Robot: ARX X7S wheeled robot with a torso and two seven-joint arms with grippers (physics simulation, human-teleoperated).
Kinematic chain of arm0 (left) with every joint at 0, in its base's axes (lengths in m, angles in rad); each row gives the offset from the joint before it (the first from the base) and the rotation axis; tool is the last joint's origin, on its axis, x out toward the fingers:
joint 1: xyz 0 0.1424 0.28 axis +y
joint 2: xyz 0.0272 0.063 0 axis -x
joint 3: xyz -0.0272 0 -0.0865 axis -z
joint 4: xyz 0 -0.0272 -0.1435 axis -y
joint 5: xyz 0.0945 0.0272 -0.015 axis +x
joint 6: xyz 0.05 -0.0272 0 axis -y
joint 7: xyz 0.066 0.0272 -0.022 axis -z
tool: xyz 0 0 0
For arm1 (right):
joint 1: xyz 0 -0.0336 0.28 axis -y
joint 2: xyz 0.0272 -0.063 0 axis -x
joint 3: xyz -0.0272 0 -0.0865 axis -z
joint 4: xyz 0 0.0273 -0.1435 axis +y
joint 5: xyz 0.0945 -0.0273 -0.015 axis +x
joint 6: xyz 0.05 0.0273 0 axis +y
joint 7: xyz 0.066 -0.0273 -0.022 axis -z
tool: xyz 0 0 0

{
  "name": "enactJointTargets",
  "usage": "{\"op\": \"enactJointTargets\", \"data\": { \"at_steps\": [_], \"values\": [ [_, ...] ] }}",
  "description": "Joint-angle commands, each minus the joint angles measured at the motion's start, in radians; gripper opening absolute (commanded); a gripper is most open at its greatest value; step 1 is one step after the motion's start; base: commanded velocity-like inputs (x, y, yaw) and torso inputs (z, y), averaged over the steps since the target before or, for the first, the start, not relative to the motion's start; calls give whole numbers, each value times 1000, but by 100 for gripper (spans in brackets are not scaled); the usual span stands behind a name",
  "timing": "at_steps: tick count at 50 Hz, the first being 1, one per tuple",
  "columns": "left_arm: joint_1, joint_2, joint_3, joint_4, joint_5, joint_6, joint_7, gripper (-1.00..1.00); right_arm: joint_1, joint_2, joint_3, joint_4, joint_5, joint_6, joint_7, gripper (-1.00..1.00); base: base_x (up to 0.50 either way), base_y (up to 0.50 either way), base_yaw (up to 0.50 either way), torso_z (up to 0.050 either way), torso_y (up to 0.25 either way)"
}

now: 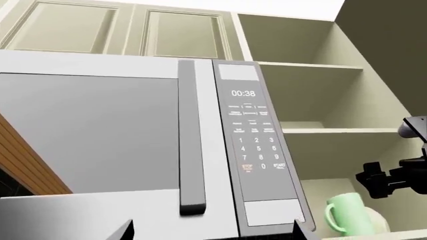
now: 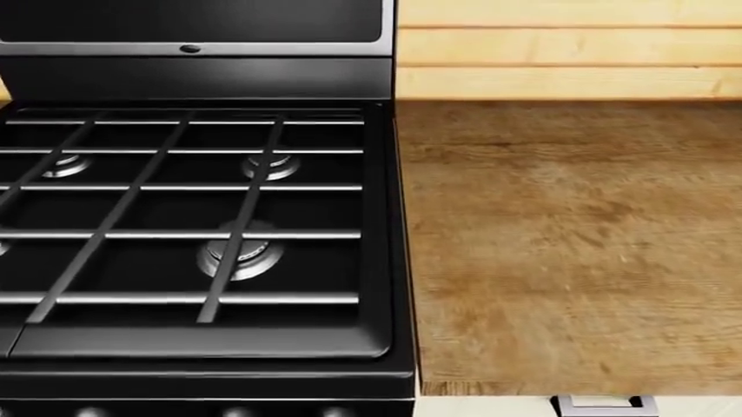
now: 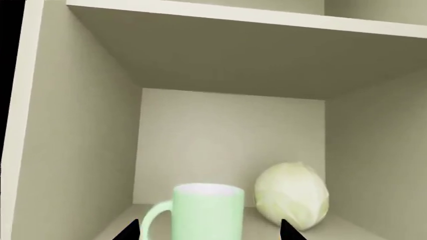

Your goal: Pick the mug from the cabinet, place it under the coffee machine dispenser, and press the start button.

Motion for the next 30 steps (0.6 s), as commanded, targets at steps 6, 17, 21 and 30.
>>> {"op": "enactJointTargets", "data": {
  "at_steps": [6, 17, 21, 30],
  "values": [
    [15, -17, -1, 3, -10, 26, -2, 100, 1, -4, -7, 0, 0, 0, -2, 100, 126, 0, 0, 0, 0],
    [24, -26, 5, 2, -14, 40, -7, 100, 0, -2, -12, 0, 0, 4, -4, 100, 125, 0, 0, 0, 0],
    [33, -21, 11, 1, 6, 45, 6, 100, -2, -1, -13, 0, 0, 6, -1, 100, 123, 0, 0, 0, 0],
    [50, -7, 30, -2, 52, 57, 36, 100, -1, 3, -15, 0, 0, 9, 2, 100, 124, 0, 0, 0, 0]
  ]
}}
